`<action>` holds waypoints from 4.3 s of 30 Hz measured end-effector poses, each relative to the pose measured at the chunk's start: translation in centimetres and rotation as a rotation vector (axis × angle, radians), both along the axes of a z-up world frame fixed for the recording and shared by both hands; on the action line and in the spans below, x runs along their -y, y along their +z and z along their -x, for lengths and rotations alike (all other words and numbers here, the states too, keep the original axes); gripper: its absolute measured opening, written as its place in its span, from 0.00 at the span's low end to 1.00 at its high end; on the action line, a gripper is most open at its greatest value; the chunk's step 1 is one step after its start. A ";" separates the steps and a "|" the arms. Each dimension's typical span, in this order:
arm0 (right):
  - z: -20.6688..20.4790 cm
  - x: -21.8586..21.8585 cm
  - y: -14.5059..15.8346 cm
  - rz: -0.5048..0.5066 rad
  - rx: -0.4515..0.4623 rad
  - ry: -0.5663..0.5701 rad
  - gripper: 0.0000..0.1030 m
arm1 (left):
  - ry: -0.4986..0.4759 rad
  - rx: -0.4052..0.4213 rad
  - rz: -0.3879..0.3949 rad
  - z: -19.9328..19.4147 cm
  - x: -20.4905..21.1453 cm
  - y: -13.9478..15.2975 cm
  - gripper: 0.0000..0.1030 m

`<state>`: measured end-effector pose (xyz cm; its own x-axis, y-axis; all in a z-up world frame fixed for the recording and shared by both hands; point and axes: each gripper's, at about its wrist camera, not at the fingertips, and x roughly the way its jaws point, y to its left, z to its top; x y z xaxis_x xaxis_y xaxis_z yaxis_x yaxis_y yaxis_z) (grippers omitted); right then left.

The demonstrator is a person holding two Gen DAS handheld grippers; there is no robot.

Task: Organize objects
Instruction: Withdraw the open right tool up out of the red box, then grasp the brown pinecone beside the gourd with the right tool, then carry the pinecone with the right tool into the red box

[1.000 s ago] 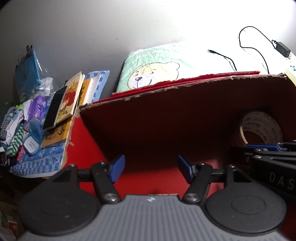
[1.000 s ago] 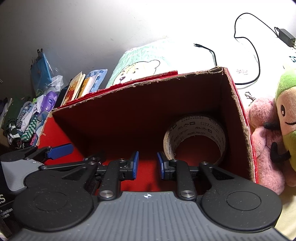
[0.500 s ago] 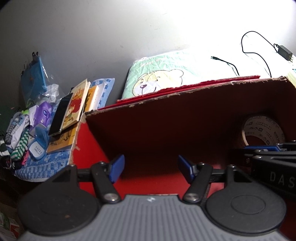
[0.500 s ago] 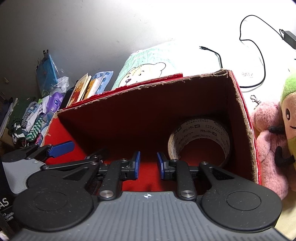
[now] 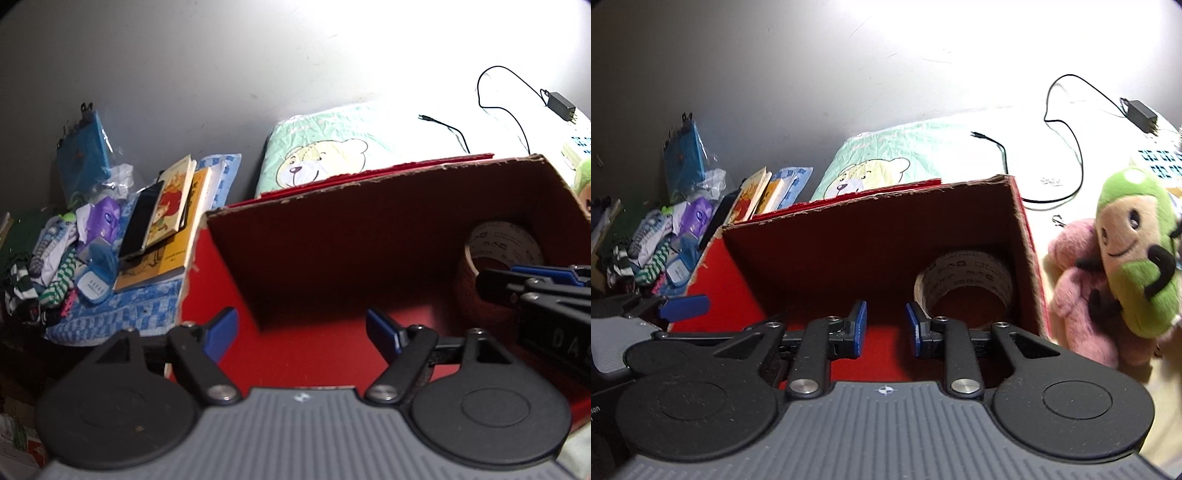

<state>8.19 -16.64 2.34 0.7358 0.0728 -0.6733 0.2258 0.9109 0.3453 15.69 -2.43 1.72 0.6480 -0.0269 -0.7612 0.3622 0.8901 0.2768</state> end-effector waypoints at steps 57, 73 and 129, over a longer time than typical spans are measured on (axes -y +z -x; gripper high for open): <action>15.7 8.5 -6.7 -0.435 -0.193 0.421 0.45 | -0.318 -0.375 0.251 22.3 3.6 -3.1 0.72; 14.6 8.3 -8.8 -0.459 -0.238 0.463 0.47 | -0.233 -0.449 0.304 22.4 5.2 -7.0 0.69; 4.0 7.1 5.1 -0.176 0.015 0.320 0.39 | -0.519 -0.108 0.451 9.9 3.4 4.7 0.58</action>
